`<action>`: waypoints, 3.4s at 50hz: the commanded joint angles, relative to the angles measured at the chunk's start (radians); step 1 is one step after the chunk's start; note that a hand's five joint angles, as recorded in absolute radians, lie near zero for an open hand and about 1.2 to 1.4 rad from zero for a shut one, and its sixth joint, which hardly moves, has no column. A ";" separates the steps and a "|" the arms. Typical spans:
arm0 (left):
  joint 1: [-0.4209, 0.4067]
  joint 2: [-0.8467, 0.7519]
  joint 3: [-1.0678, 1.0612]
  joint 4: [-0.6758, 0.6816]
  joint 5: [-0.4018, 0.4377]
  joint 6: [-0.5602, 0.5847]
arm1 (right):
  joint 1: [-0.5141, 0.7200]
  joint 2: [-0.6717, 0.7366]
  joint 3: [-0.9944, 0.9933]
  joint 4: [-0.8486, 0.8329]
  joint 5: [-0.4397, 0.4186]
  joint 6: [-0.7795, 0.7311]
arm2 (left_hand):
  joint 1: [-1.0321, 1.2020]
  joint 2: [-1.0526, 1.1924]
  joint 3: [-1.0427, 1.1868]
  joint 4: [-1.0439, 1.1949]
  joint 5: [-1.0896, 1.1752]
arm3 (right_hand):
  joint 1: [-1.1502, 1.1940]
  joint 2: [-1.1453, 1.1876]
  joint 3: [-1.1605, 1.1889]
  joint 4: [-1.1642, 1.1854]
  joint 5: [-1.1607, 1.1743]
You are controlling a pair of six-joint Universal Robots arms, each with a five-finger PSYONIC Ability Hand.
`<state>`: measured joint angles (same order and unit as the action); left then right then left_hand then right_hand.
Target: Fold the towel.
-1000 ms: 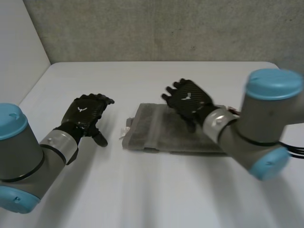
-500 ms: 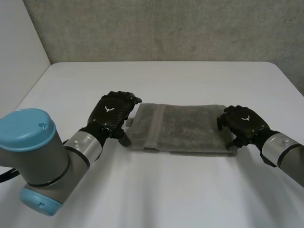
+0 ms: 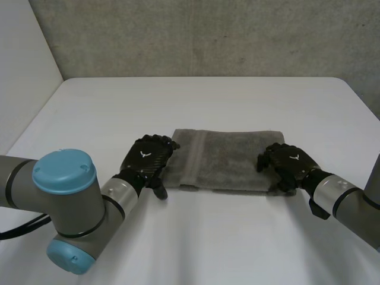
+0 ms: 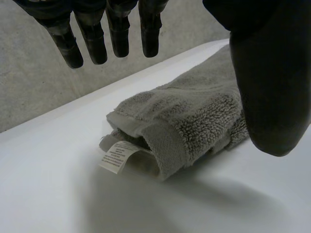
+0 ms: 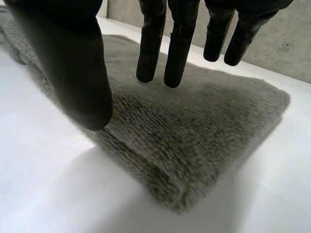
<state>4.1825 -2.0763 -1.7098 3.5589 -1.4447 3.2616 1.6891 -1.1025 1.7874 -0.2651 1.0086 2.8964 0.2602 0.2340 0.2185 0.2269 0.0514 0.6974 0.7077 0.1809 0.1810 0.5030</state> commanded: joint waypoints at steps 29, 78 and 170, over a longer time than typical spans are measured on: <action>-0.005 0.007 -0.021 0.009 -0.006 0.006 | 0.024 -0.052 -0.002 -0.054 0.033 0.006 | -0.058 -0.032 -0.044 -0.052 -0.024 | 0.699 0.689 -0.006 -0.006 0.719; -0.035 0.053 -0.065 0.009 -0.003 0.003 | -0.420 -0.244 0.260 -0.002 -0.171 -0.178 | -0.064 -0.038 -0.044 -0.052 -0.030 | -0.240 -0.250 -0.006 -0.006 -0.220; -0.015 0.142 0.022 0.009 -0.068 -0.123 | 0.241 -0.178 -0.125 0.147 0.048 -0.135 | -0.079 -0.053 -0.044 -0.052 -0.045 | -0.523 -0.533 -0.006 -0.006 -0.503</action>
<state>4.2240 -1.9339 -1.7548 3.5734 -1.5125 3.2316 2.0261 -1.1595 1.6142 -0.1306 1.0682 2.6577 0.2602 0.2331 0.2185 0.2268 0.0514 0.2490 0.2612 0.1809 0.1809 0.0605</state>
